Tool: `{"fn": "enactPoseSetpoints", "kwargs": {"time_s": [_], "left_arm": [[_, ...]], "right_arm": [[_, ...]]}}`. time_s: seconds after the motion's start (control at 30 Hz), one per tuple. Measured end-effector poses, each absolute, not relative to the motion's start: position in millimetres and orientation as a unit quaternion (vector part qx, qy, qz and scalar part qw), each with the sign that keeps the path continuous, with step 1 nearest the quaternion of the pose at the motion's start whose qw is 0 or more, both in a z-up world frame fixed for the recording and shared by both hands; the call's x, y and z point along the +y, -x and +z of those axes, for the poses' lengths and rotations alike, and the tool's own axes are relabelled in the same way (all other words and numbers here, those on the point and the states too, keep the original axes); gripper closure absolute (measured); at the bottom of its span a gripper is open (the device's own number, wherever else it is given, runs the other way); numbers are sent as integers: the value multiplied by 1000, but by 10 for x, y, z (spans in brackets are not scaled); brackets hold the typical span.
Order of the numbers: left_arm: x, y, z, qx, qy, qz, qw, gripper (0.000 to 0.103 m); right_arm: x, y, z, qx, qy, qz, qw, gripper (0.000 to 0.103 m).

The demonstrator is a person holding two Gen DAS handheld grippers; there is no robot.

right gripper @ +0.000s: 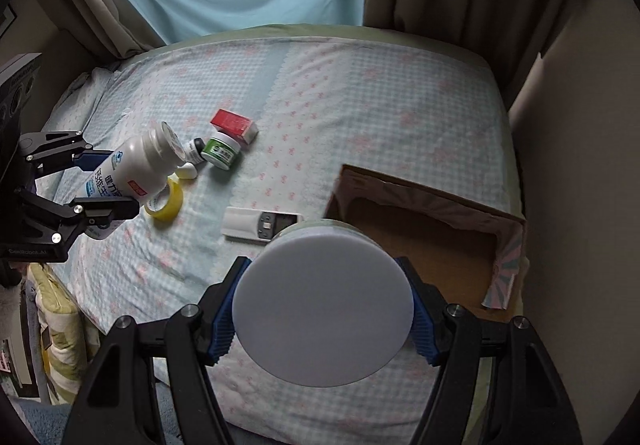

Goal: Organize rigid objects
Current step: 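Carry both held items to the cardboard box and release them inside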

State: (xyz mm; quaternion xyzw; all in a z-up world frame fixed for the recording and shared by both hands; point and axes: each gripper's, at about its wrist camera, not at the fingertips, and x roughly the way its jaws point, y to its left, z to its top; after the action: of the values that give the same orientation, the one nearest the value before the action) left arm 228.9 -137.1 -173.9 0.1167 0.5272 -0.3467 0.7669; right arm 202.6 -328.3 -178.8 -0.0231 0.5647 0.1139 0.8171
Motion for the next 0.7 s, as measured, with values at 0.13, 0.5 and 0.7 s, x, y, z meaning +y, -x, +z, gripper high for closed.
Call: {"fn": "enactPoseSetpoints", "kwargs": {"time_s": [0.13,0.5,0.7], "left_arm": [[-2099,-2214,-1805,524,-113,-373,757,56],[-3411,-2388,-2468,555,-131,-388,724,56],[-3707,-2645,-3012,579,-152,-364,713,56]], "right_arm": [[-3898,-1926,-1834,571,17,85,816,36],[-5038,-2215,-2422,602,-24,48,797,36],[-5246,-2455,-2922,619,-50,48,782,36]]}}
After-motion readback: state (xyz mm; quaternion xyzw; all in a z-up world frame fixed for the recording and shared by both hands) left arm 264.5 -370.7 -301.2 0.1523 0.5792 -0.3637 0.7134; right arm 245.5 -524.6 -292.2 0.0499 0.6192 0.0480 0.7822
